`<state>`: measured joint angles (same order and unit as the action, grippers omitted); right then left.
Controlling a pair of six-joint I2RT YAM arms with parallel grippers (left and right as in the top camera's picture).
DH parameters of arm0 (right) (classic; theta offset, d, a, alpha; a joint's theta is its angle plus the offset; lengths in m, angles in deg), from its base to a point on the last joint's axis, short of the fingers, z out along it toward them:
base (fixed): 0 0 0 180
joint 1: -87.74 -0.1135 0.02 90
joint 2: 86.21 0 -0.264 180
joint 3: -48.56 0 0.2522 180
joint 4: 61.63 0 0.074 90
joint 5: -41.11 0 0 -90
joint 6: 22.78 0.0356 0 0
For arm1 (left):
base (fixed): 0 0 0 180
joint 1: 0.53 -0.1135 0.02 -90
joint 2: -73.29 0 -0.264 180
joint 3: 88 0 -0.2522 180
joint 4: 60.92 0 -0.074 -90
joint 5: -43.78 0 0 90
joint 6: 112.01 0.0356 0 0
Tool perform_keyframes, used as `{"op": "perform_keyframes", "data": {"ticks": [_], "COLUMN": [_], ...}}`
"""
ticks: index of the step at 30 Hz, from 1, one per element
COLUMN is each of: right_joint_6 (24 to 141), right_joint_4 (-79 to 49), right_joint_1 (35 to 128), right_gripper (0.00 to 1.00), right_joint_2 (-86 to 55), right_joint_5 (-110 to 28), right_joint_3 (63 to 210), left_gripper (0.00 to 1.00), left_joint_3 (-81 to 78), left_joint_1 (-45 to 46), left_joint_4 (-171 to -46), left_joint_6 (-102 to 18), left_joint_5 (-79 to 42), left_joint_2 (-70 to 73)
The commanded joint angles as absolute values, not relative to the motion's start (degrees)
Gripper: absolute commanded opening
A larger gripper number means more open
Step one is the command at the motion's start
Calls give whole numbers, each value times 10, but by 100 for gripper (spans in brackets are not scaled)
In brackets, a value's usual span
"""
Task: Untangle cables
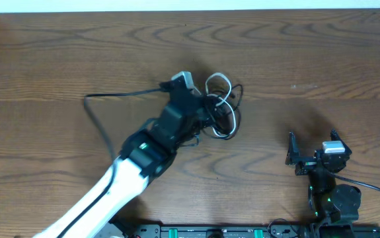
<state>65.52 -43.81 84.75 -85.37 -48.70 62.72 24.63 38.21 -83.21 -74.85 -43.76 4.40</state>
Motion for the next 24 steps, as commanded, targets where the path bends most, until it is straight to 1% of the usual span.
{"op": "perform_keyframes", "data": {"ticks": [1, 5, 9, 11, 17, 24], "right_joint_6": [659, 659, 659, 659, 659, 659], "right_joint_4": [-436, -436, -436, -436, -436, -436], "right_joint_1": [843, 843, 843, 843, 843, 843], "right_gripper": [99, 99, 99, 99, 99, 99], "right_joint_2": [-856, -856, -856, -856, -856, -856], "right_joint_5": [-489, -489, -489, -489, -489, -489], "right_joint_3": [626, 626, 626, 626, 626, 626], "left_gripper": [7, 7, 8, 7, 7, 8], "left_joint_3": [246, 246, 246, 246, 246, 246], "left_joint_1": [383, 383, 383, 383, 383, 383], "left_joint_4": [-822, -819, -821, -821, -807, -723], "left_joint_6": [-654, -591, -501, -482, -482, -501], "left_joint_5": [-436, -415, -345, -313, -308, -308], "left_joint_2": [98, 135, 135, 123, 59, -40]}}
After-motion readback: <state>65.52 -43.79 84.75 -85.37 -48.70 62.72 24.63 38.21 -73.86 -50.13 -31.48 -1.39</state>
